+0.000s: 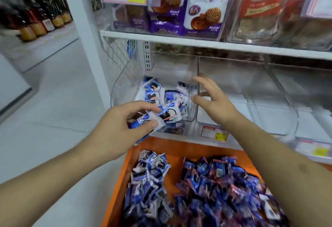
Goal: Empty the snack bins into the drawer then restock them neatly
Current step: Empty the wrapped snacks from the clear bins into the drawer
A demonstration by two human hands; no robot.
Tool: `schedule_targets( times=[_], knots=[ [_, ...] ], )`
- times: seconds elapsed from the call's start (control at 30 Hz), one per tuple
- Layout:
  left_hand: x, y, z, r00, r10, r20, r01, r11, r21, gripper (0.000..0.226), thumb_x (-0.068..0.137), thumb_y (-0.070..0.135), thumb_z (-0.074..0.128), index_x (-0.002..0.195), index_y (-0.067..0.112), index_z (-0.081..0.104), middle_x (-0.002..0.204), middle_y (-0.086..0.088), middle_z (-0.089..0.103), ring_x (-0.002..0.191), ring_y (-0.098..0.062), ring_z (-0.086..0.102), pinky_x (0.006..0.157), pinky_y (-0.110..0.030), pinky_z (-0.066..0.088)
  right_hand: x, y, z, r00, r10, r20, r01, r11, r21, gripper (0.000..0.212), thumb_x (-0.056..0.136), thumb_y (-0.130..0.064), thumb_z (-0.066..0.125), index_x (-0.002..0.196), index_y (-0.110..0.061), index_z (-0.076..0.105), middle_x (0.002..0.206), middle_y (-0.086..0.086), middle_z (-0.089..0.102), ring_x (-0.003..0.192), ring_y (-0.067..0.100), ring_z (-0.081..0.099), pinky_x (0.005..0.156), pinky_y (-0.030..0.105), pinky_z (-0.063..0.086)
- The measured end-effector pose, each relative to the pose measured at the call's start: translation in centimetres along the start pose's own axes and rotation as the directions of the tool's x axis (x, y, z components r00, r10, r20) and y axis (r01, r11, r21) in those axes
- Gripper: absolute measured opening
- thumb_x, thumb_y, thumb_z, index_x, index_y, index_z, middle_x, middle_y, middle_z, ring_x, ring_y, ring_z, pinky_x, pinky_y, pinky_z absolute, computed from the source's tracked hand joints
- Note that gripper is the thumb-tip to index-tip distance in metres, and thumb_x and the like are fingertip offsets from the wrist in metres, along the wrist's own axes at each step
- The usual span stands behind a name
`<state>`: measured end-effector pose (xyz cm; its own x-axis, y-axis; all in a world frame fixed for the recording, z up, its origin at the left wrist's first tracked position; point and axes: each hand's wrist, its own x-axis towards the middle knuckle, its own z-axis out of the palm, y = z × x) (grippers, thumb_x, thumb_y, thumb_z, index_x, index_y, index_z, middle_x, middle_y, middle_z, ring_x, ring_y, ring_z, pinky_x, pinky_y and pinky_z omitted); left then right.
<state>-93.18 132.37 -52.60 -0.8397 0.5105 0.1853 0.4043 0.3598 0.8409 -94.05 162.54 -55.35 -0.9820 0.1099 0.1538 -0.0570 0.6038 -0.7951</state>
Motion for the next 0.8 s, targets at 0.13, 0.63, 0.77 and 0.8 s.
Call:
schedule_targets(
  times=[0.13, 0.63, 0.77, 0.8],
  knots=[
    [-4.6, -3.9, 1.3, 0.987, -0.073, 0.143, 0.035, 0.967, 0.253, 0.023, 0.091, 0.033, 0.078, 0.11, 0.044, 0.073, 0.105, 0.021, 0.074, 0.097, -0.005, 0.068, 0.083, -0.025, 0.052, 0.0, -0.1, 0.2, 1.0, 0.006, 0.004, -0.006, 1.0, -0.028, 0.058, 0.095, -0.043, 0.067, 0.149, -0.045, 0.049, 0.163, -0.018, 0.026, 0.142, 0.016, 0.048, 0.113, 0.03, 0.039],
    [-3.4, -8.8, 3.2, 0.937, -0.187, 0.296, -0.046, 0.772, 0.633, 0.042, 0.093, 0.056, 0.064, 0.133, 0.045, 0.058, 0.12, 0.022, 0.057, 0.109, -0.001, 0.059, 0.093, -0.026, 0.052, -0.1, 0.4, 0.3, 1.0, -0.013, 0.004, 0.013, 0.999, 0.037, 0.053, 0.1, -0.041, 0.066, 0.148, -0.049, 0.048, 0.163, -0.018, 0.032, 0.115, 0.003, 0.061, 0.091, 0.013, 0.044],
    [1.2, -2.4, 2.6, 0.987, 0.082, 0.136, -0.134, 0.892, 0.432, 0.019, 0.095, 0.038, 0.068, 0.114, 0.039, 0.066, 0.102, 0.021, 0.063, 0.093, -0.001, 0.061, 0.076, -0.012, 0.046, -0.3, 0.4, 0.2, 1.0, 0.007, 0.028, -0.01, 0.996, 0.091, 0.052, 0.098, -0.046, 0.068, 0.146, -0.054, 0.049, 0.162, -0.025, 0.031, 0.123, 0.004, 0.058, 0.102, 0.027, 0.044],
    [2.9, -1.4, 2.5, 0.991, 0.118, 0.063, -0.133, 0.919, 0.371, 0.015, 0.094, 0.031, 0.071, 0.107, 0.035, 0.068, 0.096, 0.017, 0.064, 0.088, -0.006, 0.062, 0.072, -0.013, 0.045, -0.4, 0.4, 0.2, 0.999, 0.008, 0.031, -0.012, 0.995, 0.103, 0.051, 0.098, -0.048, 0.068, 0.145, -0.056, 0.049, 0.162, -0.027, 0.03, 0.125, 0.004, 0.057, 0.104, 0.028, 0.043]
  ],
)
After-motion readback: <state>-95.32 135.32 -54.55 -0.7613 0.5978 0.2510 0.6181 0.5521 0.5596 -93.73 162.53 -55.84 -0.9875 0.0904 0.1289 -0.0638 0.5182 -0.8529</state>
